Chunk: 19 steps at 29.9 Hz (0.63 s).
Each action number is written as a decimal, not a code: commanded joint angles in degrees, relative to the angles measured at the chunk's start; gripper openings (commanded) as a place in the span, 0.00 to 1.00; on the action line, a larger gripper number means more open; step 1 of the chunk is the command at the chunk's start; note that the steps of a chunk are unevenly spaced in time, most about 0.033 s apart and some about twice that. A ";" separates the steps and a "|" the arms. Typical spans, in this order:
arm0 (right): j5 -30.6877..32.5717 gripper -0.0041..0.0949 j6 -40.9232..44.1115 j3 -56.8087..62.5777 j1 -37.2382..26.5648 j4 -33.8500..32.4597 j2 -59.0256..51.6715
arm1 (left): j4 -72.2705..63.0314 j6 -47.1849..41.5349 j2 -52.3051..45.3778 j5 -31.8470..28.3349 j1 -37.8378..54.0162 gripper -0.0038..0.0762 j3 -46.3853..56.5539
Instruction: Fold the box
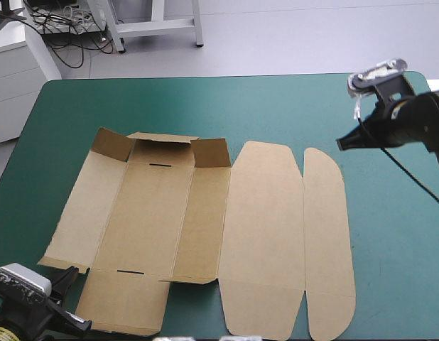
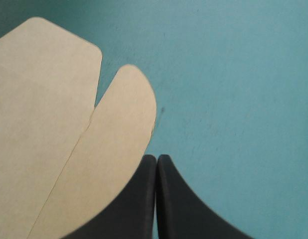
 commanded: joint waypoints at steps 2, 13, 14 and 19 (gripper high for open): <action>0.48 0.02 4.10 11.21 -1.46 -1.25 -11.59 | -0.20 -0.36 0.85 -3.67 -0.34 0.04 -1.34; 0.48 0.02 2.57 39.12 -15.37 5.79 -29.31 | -0.20 -1.62 0.85 -3.67 -0.34 0.04 -1.34; 0.48 0.02 2.57 40.10 -15.37 6.29 -29.55 | -0.20 -2.38 0.85 -3.67 -0.34 0.04 -1.34; -0.60 0.02 4.23 43.14 -15.37 11.31 -29.44 | 0.45 -5.60 1.06 -3.77 -0.34 0.04 -1.34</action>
